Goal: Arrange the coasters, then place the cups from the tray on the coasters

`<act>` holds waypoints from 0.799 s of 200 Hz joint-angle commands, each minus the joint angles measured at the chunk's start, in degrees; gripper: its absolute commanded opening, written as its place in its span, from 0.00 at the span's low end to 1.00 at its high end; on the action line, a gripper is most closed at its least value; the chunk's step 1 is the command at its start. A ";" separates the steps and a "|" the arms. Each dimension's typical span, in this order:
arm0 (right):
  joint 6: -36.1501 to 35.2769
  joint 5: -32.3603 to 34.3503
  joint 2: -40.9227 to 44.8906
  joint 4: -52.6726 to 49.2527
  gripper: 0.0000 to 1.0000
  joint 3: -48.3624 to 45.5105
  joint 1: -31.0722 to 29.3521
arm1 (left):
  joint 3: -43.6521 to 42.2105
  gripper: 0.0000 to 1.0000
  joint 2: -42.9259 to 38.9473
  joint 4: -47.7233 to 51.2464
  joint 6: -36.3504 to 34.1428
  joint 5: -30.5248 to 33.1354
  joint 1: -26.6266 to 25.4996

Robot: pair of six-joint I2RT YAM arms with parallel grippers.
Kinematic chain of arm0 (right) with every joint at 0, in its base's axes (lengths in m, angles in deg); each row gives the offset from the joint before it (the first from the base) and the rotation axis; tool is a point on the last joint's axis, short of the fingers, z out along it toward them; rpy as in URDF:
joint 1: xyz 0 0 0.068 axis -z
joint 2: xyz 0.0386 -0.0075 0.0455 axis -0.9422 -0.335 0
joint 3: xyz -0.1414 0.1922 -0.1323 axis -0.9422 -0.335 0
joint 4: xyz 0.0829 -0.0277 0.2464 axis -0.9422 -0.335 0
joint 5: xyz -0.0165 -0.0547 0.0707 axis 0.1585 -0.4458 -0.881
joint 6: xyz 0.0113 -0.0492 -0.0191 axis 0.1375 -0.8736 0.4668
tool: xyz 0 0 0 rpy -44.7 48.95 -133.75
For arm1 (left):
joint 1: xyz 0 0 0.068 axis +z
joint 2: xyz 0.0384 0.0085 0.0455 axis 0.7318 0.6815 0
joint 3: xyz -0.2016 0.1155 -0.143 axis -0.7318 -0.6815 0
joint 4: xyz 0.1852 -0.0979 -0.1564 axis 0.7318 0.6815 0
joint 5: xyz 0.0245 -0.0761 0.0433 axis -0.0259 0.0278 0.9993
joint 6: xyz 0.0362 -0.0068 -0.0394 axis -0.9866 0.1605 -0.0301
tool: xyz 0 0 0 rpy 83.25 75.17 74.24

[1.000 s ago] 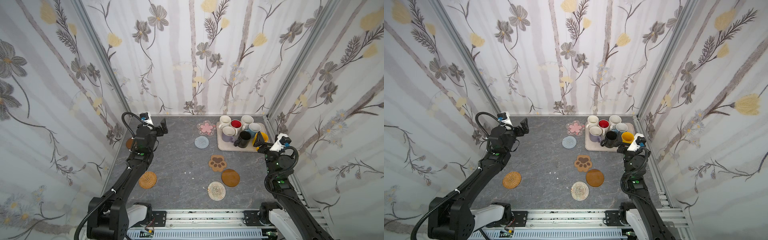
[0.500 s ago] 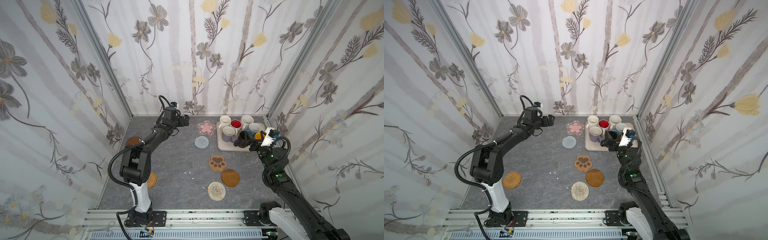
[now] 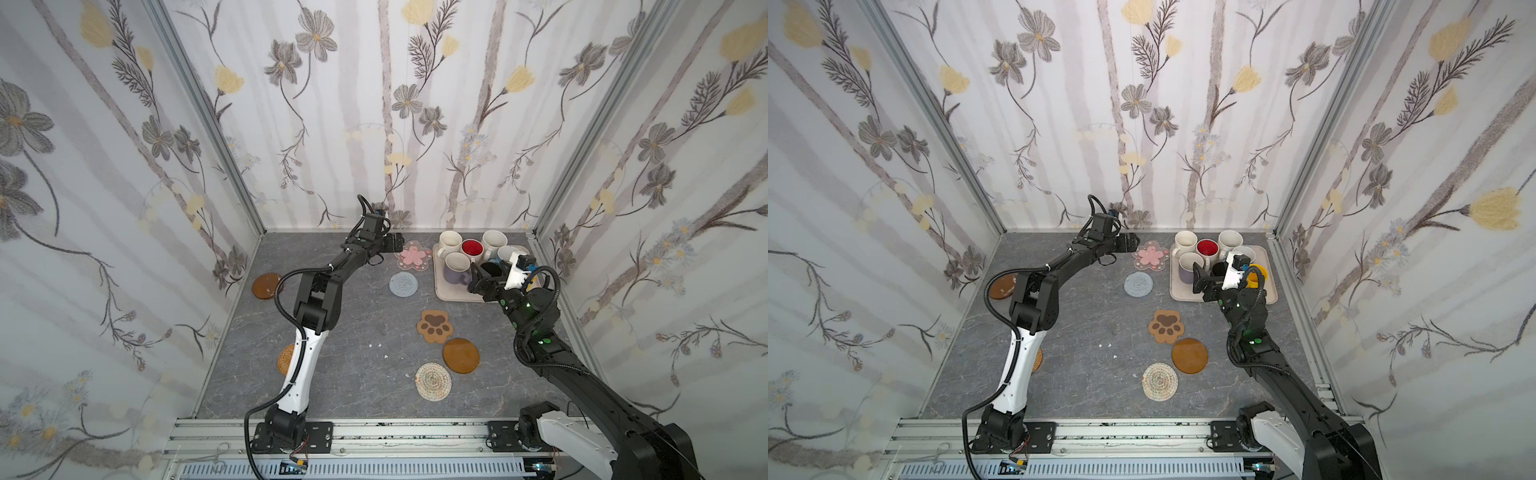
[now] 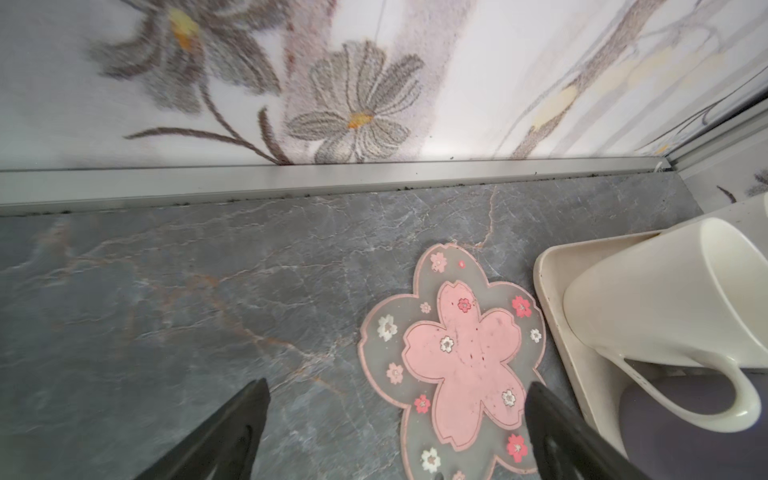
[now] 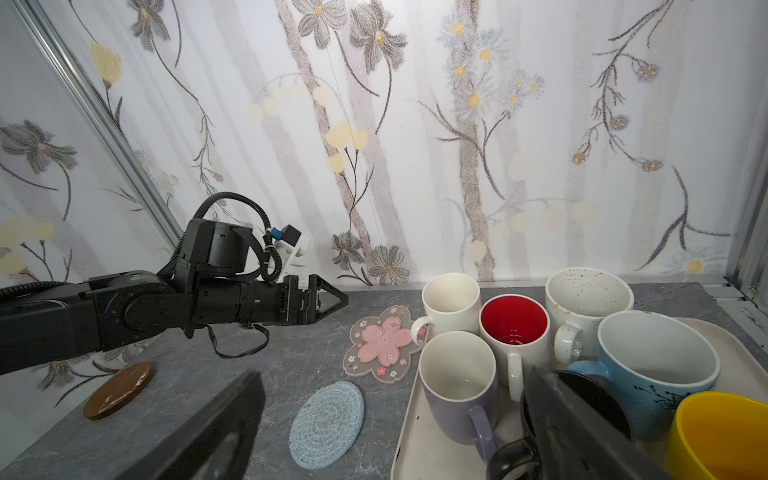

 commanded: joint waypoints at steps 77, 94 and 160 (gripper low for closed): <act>0.09 0.18 -3.14 2.08 0.98 1.64 -1.88 | 7.24 0.91 9.93 5.37 4.76 -1.17 -1.03; 0.01 0.23 -3.41 2.08 0.98 1.72 -1.87 | 8.11 0.88 10.87 5.49 5.32 -2.46 -1.29; -0.17 1.01 -2.64 1.56 0.98 1.50 -1.98 | 8.75 0.72 11.14 6.78 5.43 -2.19 -2.74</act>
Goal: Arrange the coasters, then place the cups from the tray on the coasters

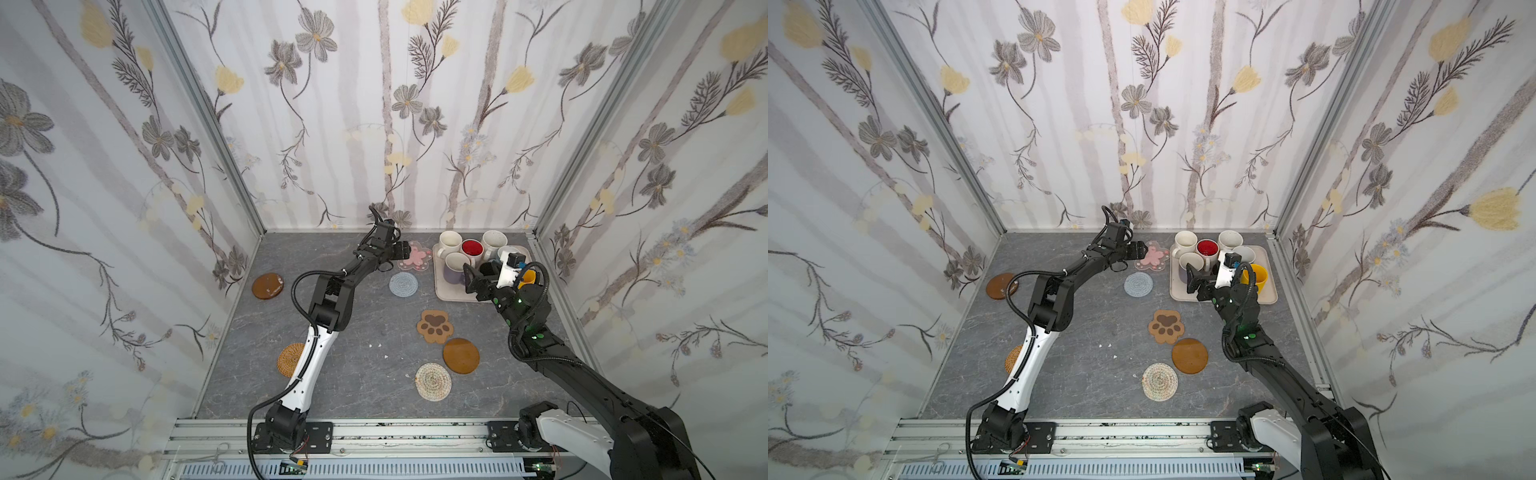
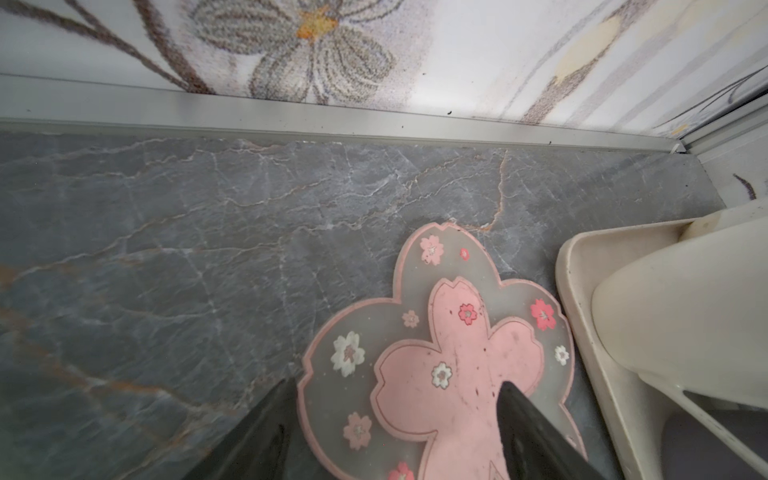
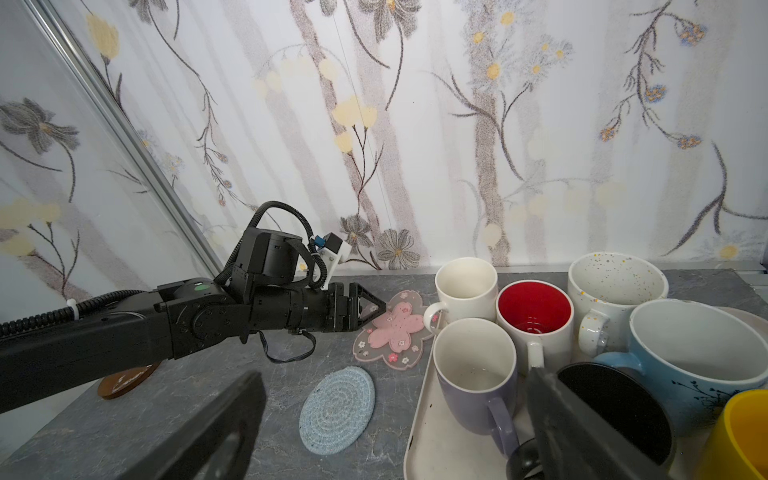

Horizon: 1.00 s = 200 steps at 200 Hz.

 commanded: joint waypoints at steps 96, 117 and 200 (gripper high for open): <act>-0.33 1.71 2.03 1.64 0.97 -0.41 -0.09 | -1.24 0.41 0.42 7.43 1.82 -2.14 -1.69; -0.41 1.89 2.12 1.52 0.96 -0.46 -0.07 | -0.88 0.35 0.37 7.36 1.95 -2.87 -1.89; -0.76 2.56 2.83 1.38 0.95 -0.65 -0.08 | 0.09 0.00 0.19 7.36 2.30 -4.39 -2.69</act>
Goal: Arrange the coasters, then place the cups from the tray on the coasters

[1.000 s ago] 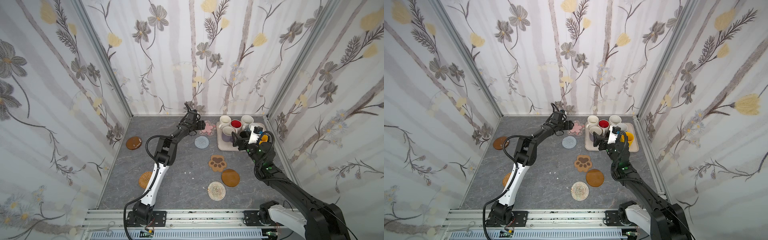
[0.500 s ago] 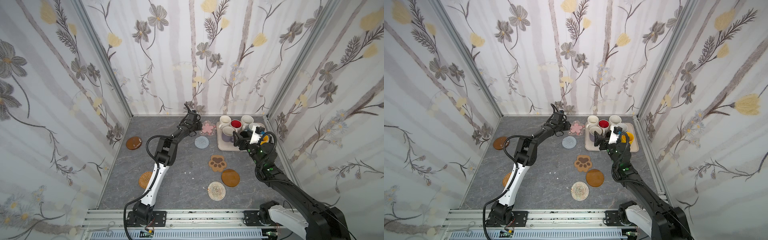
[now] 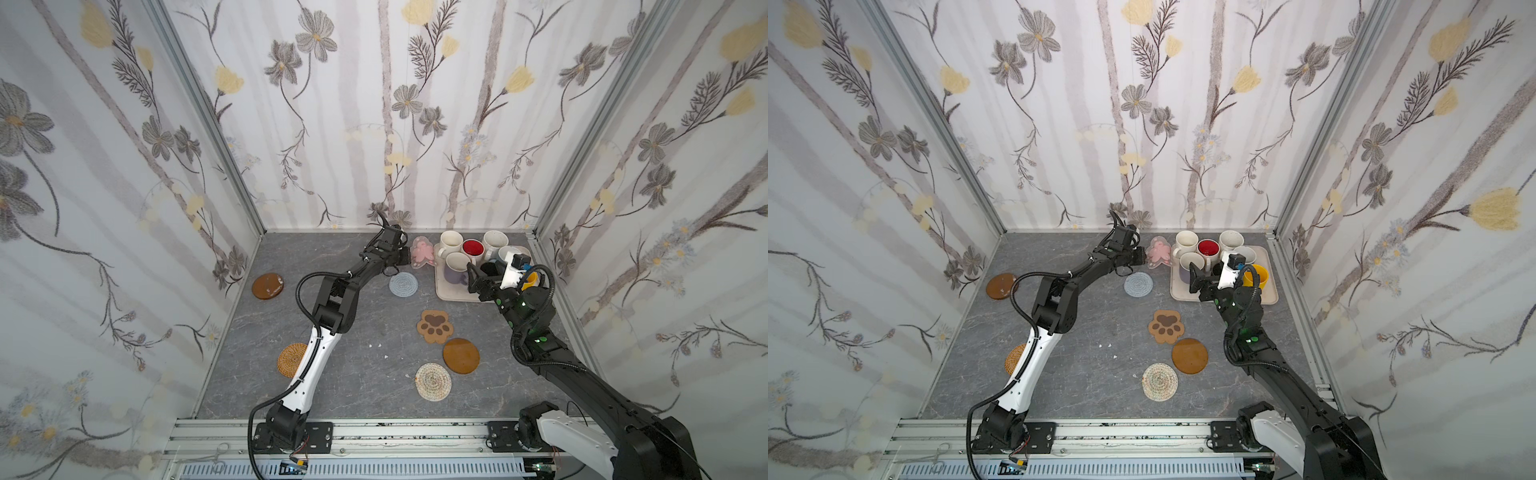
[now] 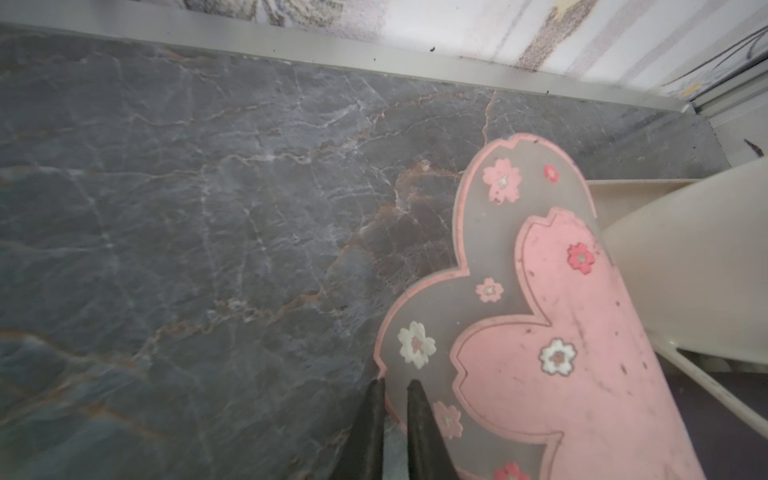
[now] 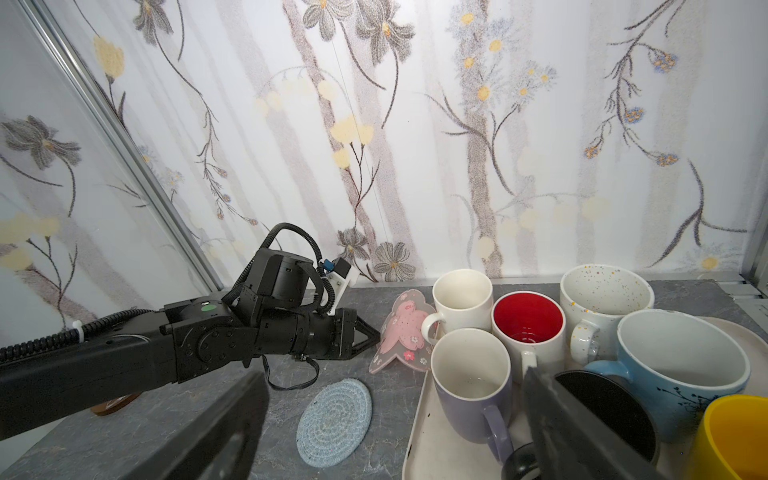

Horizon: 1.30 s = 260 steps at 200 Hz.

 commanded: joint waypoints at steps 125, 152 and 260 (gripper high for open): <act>-0.85 1.29 1.39 0.55 0.94 0.13 -0.04 | -6.15 0.00 -8.46 3.69 0.66 2.96 0.94; -0.73 1.02 1.30 0.37 0.94 0.31 -0.04 | -8.42 0.00 -10.41 3.62 0.67 2.66 1.23; -0.41 0.93 1.08 -0.15 0.98 0.39 -0.04 | -14.26 0.67 -12.04 3.38 6.86 1.69 2.48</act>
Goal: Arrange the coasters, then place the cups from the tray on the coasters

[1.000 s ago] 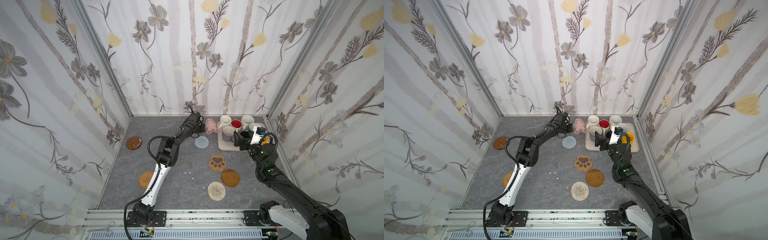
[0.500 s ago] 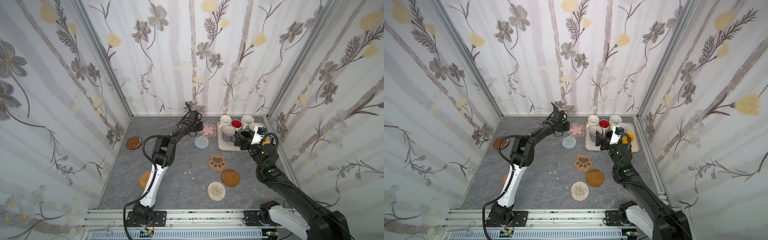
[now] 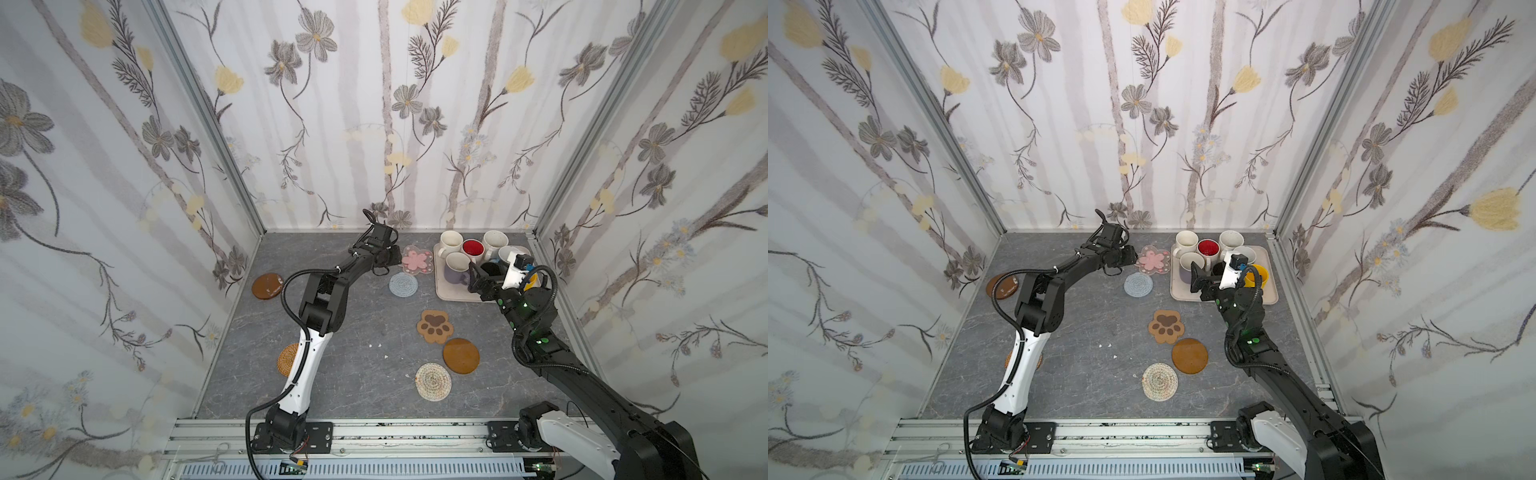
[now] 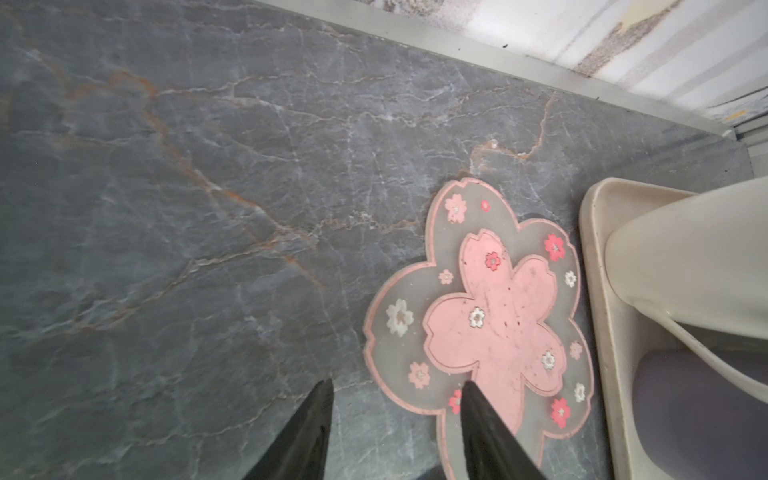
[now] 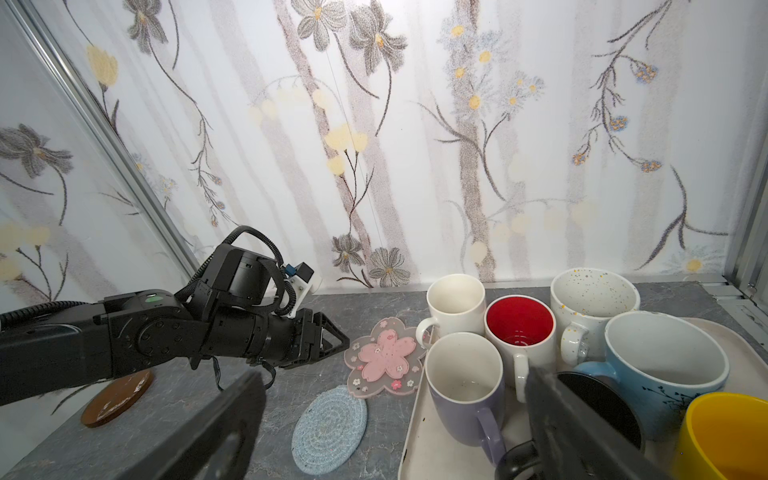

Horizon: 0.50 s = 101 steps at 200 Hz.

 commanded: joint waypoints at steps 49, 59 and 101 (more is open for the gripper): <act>-0.29 -0.44 -0.40 0.67 0.98 0.36 -0.01 | -6.19 0.70 -1.68 -2.96 5.62 -3.50 -0.67; -0.28 -0.36 -0.43 0.62 0.98 0.39 -0.04 | -7.18 0.70 -1.86 -3.85 6.24 -3.91 -0.79; -0.31 -0.36 -0.40 0.61 0.98 0.41 -0.04 | -11.04 0.70 -2.95 -7.50 8.92 -6.60 -1.48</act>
